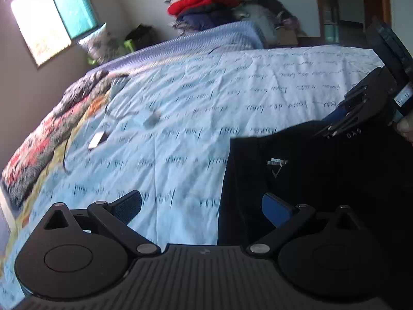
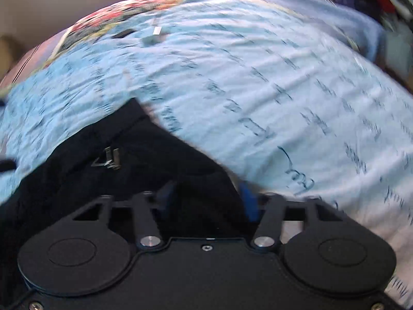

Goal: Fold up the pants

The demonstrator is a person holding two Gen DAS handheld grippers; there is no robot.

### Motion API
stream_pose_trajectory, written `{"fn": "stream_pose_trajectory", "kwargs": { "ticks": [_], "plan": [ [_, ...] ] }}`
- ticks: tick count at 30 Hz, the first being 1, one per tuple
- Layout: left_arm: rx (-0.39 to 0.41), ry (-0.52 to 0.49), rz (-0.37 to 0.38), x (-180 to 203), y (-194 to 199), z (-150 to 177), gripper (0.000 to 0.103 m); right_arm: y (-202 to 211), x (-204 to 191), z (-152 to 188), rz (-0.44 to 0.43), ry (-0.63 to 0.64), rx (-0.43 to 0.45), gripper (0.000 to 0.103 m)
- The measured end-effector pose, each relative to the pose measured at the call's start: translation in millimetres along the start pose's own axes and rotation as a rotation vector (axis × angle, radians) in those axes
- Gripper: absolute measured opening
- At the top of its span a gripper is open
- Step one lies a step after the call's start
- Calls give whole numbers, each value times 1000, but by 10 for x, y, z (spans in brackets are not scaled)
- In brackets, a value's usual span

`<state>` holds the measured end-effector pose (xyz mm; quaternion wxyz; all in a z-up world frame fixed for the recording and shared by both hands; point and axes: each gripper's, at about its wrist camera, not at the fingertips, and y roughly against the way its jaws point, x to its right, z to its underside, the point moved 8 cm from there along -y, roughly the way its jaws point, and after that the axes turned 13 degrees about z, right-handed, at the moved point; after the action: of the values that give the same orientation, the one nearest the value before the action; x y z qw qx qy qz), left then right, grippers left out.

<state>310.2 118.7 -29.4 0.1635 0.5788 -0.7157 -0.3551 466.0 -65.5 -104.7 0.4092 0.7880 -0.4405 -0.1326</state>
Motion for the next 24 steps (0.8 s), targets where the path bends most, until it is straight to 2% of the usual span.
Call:
{"fn": "stream_pose_trajectory", "kwargs": {
  "ticks": [1, 4, 7, 9, 12, 14, 17, 19, 22, 24],
  "plan": [
    [38, -67, 10, 30, -58, -89, 101, 53, -37, 11, 51, 62, 18, 15],
    [157, -334, 53, 165, -207, -280, 99, 292, -315, 95, 138, 293, 101, 14],
    [167, -531, 159, 312, -340, -324, 96, 514, -552, 175, 177, 459, 158, 13],
    [151, -600, 250, 417, -379, -316, 94, 637, -657, 217, 186, 534, 181, 13],
    [182, -712, 314, 581, -349, -301, 94, 784, -728, 255, 202, 615, 213, 13],
    [206, -827, 334, 731, -310, -233, 94, 921, -745, 249, 201, 638, 239, 13],
    [212, -1001, 310, 933, -339, -109, 91, 1135, -773, 241, 195, 654, 283, 13],
    [189, -1062, 295, 1013, -395, -38, 83, 1260, -793, 224, 193, 650, 309, 13],
    [163, -1100, 271, 1039, -420, 67, 66, 1397, -807, 239, 197, 632, 340, 13],
    [144, -1089, 215, 993, -425, 132, 34, 1445, -817, 270, 208, 615, 351, 13]
  ]
}}
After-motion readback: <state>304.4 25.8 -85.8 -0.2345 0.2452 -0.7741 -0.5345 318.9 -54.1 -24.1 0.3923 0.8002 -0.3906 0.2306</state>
